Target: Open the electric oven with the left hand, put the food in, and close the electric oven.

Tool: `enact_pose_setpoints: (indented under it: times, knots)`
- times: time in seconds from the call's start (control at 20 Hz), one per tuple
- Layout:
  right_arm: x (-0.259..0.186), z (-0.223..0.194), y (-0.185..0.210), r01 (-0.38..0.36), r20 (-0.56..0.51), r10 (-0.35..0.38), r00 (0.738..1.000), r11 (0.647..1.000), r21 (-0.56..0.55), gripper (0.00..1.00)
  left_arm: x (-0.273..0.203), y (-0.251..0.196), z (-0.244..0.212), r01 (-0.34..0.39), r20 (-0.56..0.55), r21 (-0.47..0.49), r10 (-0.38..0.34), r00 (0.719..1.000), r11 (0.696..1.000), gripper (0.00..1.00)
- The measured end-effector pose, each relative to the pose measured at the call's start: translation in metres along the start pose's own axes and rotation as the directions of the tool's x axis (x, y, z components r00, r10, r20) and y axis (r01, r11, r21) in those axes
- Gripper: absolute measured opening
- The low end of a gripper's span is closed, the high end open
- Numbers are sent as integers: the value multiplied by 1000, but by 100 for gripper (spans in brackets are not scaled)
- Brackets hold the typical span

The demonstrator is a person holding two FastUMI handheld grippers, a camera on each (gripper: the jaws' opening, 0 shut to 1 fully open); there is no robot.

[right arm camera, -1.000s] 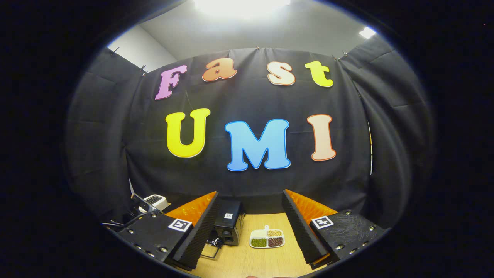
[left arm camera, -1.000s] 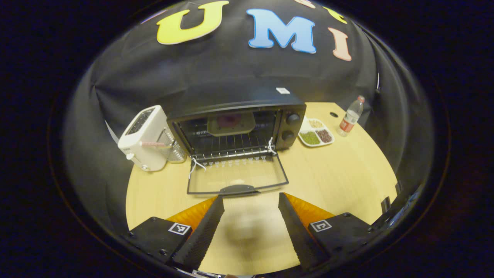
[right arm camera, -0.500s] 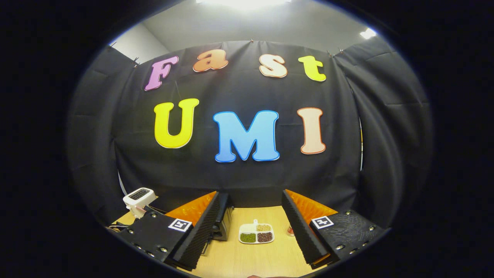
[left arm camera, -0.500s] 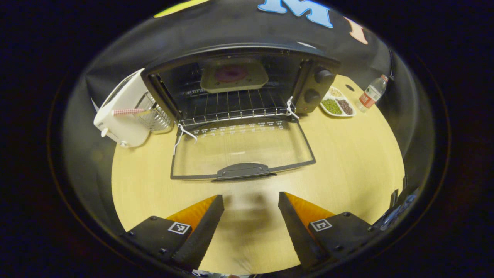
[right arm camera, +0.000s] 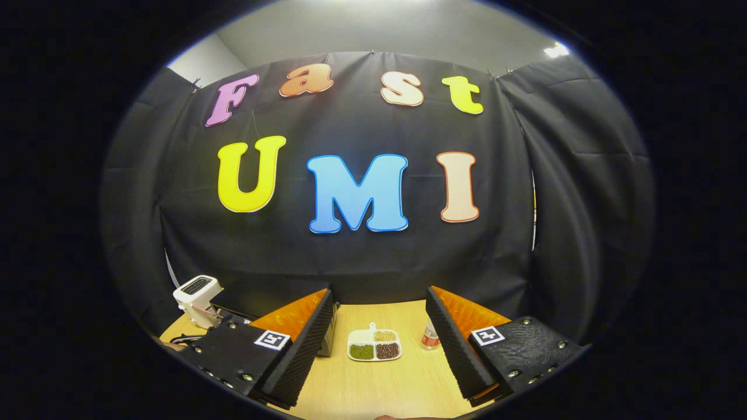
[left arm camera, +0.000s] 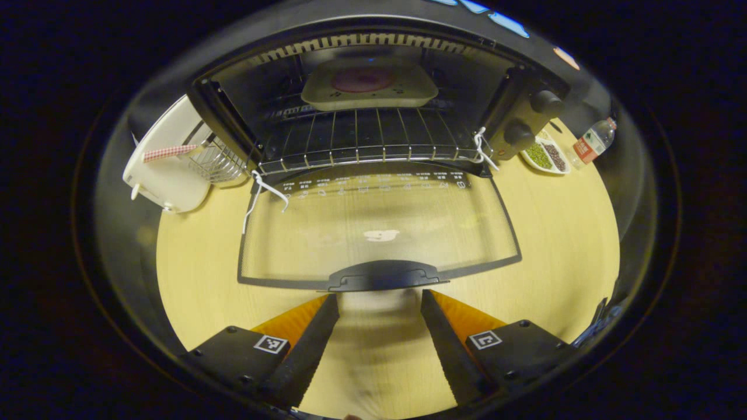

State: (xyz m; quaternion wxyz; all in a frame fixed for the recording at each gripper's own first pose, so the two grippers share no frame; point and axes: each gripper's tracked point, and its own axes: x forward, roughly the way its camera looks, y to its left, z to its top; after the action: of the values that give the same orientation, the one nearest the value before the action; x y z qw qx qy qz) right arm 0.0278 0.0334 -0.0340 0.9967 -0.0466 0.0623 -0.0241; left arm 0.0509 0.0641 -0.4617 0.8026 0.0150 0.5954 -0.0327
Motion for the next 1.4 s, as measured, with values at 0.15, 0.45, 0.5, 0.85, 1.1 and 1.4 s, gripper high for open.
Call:
enact_pose_setpoints:
  times: [0.15, 0.45, 0.5, 0.85, 1.1, 1.4]
  knots:
    - [2, 0, -2, 10, -4, -10, 1000, 1000, -11, 100, 9, 1, -1, -3, -19, -7, 3, 1000, 1000, 100]
    - [-2, -4, -8, 24, -13, -25, 1000, 999, -23, 97, 17, 2, -1, 4, -37, -4, -4, 999, 1000, 100]
    - [-2, -4, -8, 25, -14, -25, 1000, 999, -20, 97, 18, 1, -2, 5, -32, 1, -5, 999, 1000, 98]
    - [-7, -5, 3, -10, -7, 10, 1000, 1000, -24, 97, -6, 0, 4, 6, 46, -3, -6, 999, 1000, 100]
    - [-12, -3, 11, -30, 1, 30, 1000, 999, -25, 97, -22, 0, 6, 4, 80, -2, -4, 997, 1000, 96]
    - [-13, -3, 10, -39, -6, 39, 999, 999, -26, 97, -40, 0, 19, -23, 139, 8, 22, 990, 1000, 96]
